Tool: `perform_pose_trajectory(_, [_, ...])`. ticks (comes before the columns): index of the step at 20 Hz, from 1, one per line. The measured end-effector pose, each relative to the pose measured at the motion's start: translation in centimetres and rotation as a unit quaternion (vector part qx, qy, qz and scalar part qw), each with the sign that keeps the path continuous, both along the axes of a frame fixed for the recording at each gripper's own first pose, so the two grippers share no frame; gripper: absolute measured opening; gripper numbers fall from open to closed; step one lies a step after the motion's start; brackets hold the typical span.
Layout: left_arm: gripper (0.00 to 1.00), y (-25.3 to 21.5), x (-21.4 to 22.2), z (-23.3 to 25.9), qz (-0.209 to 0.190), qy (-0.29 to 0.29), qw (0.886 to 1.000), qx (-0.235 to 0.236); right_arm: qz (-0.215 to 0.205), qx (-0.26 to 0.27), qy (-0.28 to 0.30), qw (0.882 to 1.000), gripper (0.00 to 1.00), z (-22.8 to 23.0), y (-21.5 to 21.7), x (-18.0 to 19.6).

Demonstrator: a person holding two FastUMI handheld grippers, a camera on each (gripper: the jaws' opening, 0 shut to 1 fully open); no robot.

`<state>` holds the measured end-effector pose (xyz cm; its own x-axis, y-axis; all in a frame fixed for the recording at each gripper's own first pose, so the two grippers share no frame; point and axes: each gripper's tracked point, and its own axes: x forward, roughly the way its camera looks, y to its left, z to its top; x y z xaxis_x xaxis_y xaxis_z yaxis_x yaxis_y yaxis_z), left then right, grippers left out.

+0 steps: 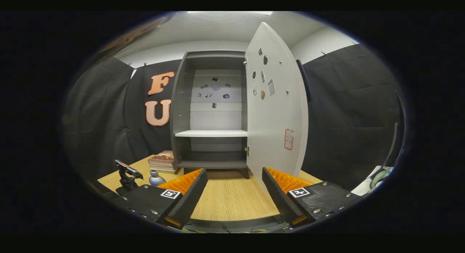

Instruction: Open the cabinet door with the right hand, grasp the bottle in the cabinet with the left hand and place it on the coaster, then close the cabinet door with the right hand.

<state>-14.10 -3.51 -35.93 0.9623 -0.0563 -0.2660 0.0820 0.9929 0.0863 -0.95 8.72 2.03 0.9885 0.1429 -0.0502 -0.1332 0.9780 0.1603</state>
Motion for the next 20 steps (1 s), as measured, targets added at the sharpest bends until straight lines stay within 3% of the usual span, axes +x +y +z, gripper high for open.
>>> perform_pose_trajectory(2, [0.88,0.3,-0.4,-1.4,0.007,0.027,1.0,-0.014,0.004,-0.001,-0.001,1.0,0.93,0.0,0.1,-0.1])
perform_pose_trajectory(8, [0.89,-0.1,-0.3,0.1,0.007,0.006,1.0,-0.018,0.014,-0.002,0.001,1.0,0.92,0.0,0.4,-0.1])
perform_pose_trajectory(11, [0.96,0.0,0.0,0.7,0.013,0.005,1.0,-0.018,0.013,-0.002,-0.003,1.0,0.92,0.1,0.3,0.1])
perform_pose_trajectory(20, [0.95,-0.2,2.5,8.8,0.015,-0.049,0.998,-0.024,-0.011,-0.007,-0.034,0.999,0.93,2.0,-1.1,0.8])
